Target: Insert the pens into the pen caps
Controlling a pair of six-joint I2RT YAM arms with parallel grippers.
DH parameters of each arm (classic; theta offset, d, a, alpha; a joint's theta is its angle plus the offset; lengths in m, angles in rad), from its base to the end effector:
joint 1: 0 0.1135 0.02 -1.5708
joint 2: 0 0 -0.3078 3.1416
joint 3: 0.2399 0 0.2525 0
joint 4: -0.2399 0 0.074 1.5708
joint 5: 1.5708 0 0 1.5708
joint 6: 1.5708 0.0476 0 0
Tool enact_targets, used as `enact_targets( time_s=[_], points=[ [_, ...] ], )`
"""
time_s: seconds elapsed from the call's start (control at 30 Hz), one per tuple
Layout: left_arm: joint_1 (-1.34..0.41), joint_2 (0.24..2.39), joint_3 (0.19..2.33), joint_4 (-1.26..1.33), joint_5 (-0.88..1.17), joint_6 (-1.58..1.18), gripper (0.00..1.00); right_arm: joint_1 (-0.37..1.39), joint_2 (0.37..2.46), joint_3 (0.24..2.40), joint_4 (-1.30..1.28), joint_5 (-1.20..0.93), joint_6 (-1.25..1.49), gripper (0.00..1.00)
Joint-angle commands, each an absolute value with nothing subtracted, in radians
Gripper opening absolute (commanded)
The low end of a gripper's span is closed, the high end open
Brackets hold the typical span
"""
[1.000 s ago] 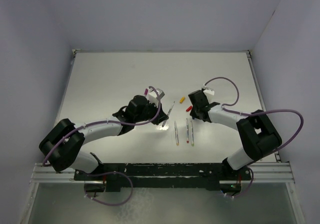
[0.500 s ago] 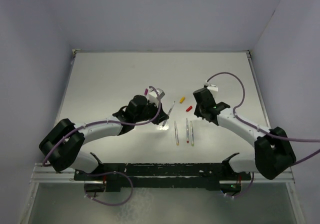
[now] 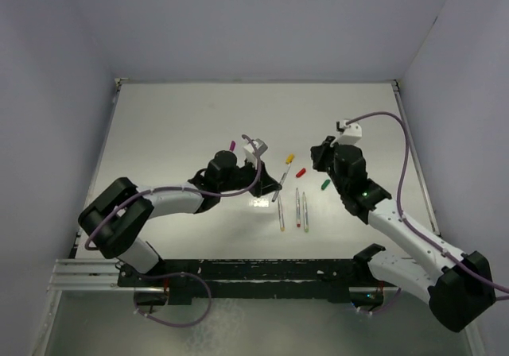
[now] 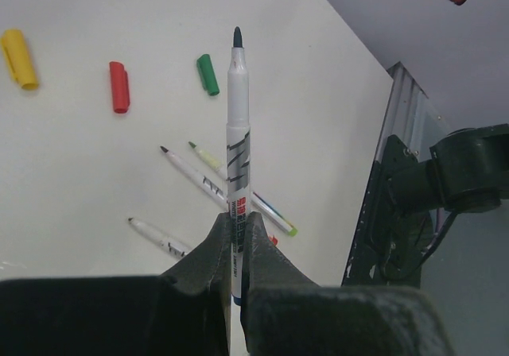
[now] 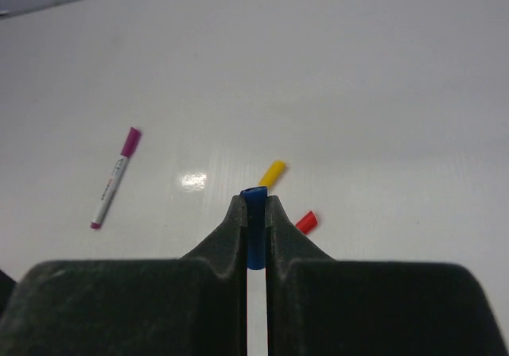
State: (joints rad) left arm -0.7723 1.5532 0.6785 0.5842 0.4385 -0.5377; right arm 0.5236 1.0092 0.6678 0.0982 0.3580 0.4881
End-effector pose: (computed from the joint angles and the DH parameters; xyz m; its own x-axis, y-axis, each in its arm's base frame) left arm 0.2223 -0.2448 0.2380 -0.6490 -0.0151 -0.7606 0.6878 0.4156 -0.5952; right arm 0.2009 0.0967 0.3199 -0.2657 0.3538 -0.8968 -0.0557 0.9231 0.3806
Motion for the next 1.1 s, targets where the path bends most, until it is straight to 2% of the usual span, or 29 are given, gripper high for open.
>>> enact_targets(
  time_s=[0.0,0.2,0.37,1.07],
  points=[
    [-0.771,1.58,0.715,0.764,0.53,-0.629,0.0,0.528,0.934,0.57,0.484,0.237,0.384,0.0],
    [-0.787,1.576,0.727,0.797,0.494,-0.68,0.0,0.528,0.912,0.497,0.72,0.176,0.363,0.0],
    [-0.82,1.541,0.758,0.728,0.44,-0.636,0.0,0.528,0.924,0.445,0.876,0.148,0.401,0.0],
    [-0.821,1.521,0.764,0.756,0.402,-0.623,0.0,0.528,0.949,0.365,1.047,0.097,0.526,0.0]
  ],
)
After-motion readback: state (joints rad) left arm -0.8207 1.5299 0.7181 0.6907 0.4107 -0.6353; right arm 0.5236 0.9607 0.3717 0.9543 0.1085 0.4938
